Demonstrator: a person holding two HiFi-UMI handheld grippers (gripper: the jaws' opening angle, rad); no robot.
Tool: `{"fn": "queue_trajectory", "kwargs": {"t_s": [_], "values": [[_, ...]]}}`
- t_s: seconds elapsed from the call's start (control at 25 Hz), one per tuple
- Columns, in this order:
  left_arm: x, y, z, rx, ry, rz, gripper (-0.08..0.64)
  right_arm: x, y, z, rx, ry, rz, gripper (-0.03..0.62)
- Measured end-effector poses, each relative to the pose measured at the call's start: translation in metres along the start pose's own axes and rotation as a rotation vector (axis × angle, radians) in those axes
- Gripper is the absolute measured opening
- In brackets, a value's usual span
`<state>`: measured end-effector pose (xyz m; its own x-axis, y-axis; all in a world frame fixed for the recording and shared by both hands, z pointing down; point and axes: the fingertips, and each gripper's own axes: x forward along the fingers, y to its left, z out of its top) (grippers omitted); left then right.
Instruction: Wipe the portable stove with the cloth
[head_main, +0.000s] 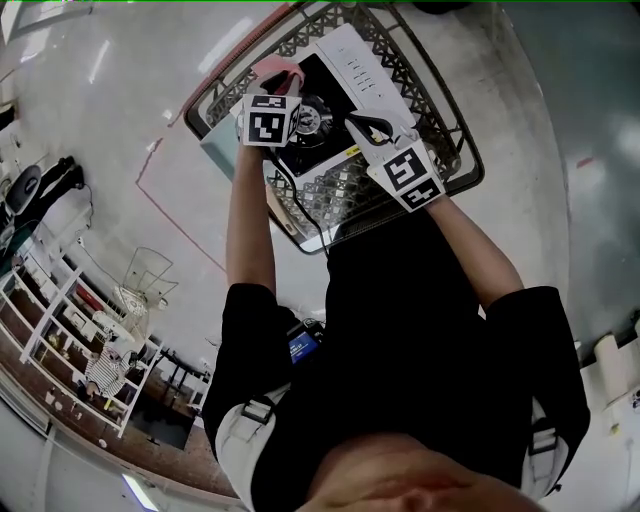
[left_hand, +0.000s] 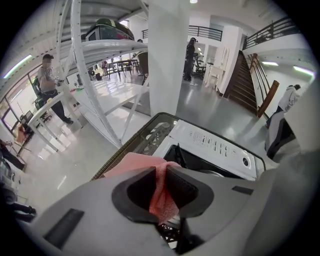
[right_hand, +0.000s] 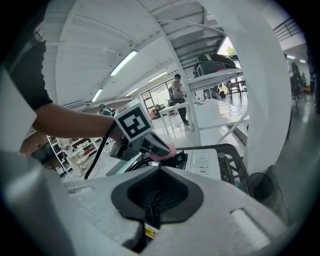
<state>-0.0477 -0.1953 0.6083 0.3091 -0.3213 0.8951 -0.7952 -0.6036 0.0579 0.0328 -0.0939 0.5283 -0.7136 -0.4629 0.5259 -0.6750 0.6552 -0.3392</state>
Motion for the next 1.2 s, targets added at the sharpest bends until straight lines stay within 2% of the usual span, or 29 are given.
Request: {"fn": "queue_trajectory", "kwargs": {"t_s": [0.36,0.6,0.8,1.04,1.2], "values": [[0.009,0.005,0.024,-0.081,-0.046,0.041,0.063,-0.007,-0.013,0.001,-0.008,0.008,0.016,0.003],[0.017,0.0,0.044,-0.102,-0.067,0.038,0.063,-0.012,-0.028,0.0,-0.011,0.021,0.023,0.003],[0.016,-0.005,0.062,-0.093,-0.094,0.056,0.063,-0.016,-0.042,0.002,-0.01,0.017,0.024,0.003],[0.013,-0.033,0.084,-0.075,-0.138,0.02,0.063,-0.021,-0.062,0.0,-0.005,0.009,0.007,0.003],[0.017,-0.052,0.085,-0.02,-0.119,0.014,0.063,-0.023,-0.08,-0.002,-0.012,0.016,-0.029,0.003]]}}
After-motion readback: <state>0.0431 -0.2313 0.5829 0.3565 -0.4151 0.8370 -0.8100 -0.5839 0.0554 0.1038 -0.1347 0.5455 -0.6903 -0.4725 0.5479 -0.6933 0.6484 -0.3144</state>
